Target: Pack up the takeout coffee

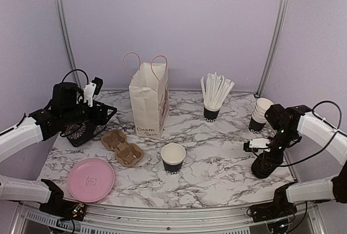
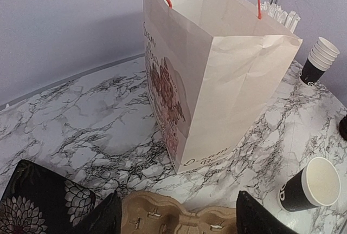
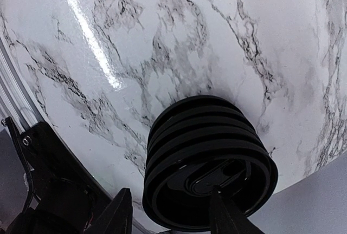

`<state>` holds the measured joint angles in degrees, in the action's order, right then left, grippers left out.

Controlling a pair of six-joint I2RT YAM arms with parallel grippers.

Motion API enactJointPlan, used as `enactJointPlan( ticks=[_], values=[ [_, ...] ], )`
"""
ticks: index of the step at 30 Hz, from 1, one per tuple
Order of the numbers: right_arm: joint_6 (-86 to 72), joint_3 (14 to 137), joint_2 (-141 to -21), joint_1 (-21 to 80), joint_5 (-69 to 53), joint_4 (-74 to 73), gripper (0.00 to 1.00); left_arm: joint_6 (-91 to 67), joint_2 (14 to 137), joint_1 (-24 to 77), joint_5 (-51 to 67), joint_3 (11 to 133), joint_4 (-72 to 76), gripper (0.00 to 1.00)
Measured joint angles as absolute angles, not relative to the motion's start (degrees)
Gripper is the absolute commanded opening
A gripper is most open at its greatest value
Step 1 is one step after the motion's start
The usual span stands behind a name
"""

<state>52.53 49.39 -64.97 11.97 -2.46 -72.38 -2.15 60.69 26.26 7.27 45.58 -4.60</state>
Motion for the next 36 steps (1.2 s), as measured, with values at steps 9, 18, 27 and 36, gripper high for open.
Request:
enactJointPlan(
  ticks=[9,18,27,36],
  values=[
    [52.25,48.34,-63.90,11.97,-3.27,-73.58,0.46,-2.20,60.69,26.26,7.86,45.58,-4.60,0.73],
    [50.81,46.46,-64.47,11.81,0.71,-71.22,0.39,-2.22,60.69,26.26,8.10,45.58,-4.62,0.73],
    [49.84,46.44,-66.11,11.81,0.73,-69.58,0.22,-2.20,60.69,26.26,8.10,45.58,-4.60,0.73],
    [50.02,48.36,-65.43,11.70,-1.61,-71.29,0.12,-2.20,60.69,26.26,8.10,45.58,-4.60,0.73]
  ],
)
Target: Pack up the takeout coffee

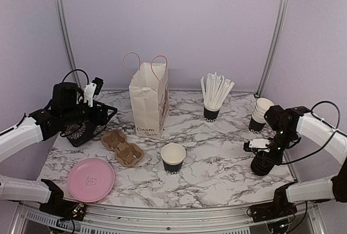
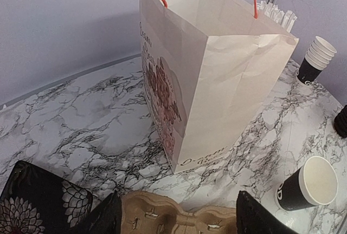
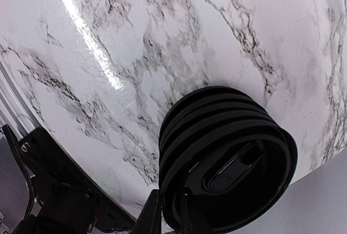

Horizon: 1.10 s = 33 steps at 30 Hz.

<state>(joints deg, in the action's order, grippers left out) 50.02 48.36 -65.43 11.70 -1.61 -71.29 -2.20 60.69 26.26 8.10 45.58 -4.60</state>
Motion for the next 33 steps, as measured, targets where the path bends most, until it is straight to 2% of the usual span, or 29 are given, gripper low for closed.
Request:
enactJointPlan(
  ticks=[9,10,12,13,17,26,33],
  values=[
    [50.98,52.31,-64.51,11.70,-5.54,-74.63,0.08,-2.17,60.71,26.26,8.10,45.58,-4.60,0.73],
    [51.03,52.75,-64.51,11.70,-5.98,-74.83,0.12,-2.17,60.71,26.26,8.10,45.58,-4.60,0.73],
    [51.09,53.45,-64.49,11.70,-6.76,-75.05,0.29,-2.17,60.71,26.26,8.10,45.58,-4.62,0.73],
    [50.89,53.63,-64.49,11.70,-7.01,-75.09,0.34,-2.15,60.71,26.26,8.10,45.58,-4.60,0.73],
    [50.72,52.69,-64.18,11.68,-5.65,-74.56,0.43,-2.15,60.73,26.26,8.08,45.58,-4.62,0.73],
    [49.30,48.80,-63.64,11.42,-1.45,-72.42,0.44,-2.15,60.82,26.26,8.08,45.58,-4.60,0.73],
    [48.66,48.49,-64.77,11.22,0.69,-70.43,0.35,-2.15,60.82,26.26,8.10,45.58,-4.60,0.73]
  ],
)
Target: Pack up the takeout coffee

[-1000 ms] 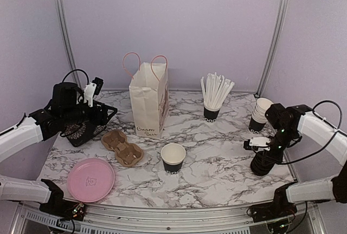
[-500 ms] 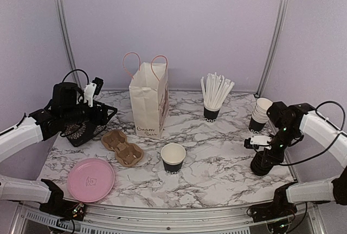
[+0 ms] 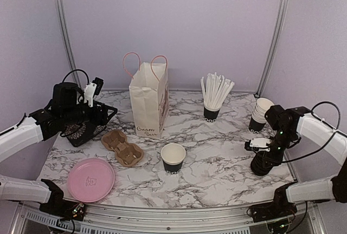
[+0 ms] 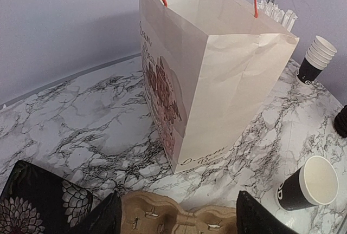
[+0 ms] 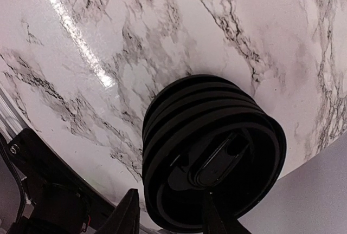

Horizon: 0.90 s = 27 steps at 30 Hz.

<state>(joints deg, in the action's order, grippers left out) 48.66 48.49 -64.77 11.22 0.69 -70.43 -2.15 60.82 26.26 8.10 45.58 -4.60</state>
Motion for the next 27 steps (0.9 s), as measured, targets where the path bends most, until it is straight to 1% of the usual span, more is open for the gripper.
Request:
enactJointPlan(
  ticks=[5,17,23,27],
  values=[
    [48.23,48.14,-66.00,11.22,0.82,-69.82,0.29,-2.15,60.82,26.26,8.10,45.58,-4.60,0.73],
    [47.92,47.68,-66.78,11.20,0.75,-69.49,0.08,-2.15,60.82,26.26,8.10,45.58,-4.60,0.73],
    [47.99,48.66,-66.63,11.18,-0.21,-71.09,0.05,-2.13,60.84,26.26,8.10,45.58,-4.60,0.73],
    [48.36,52.53,-65.41,11.07,-2.90,-73.58,0.04,-2.00,61.41,26.26,8.51,45.91,-4.62,0.72]
  ],
)
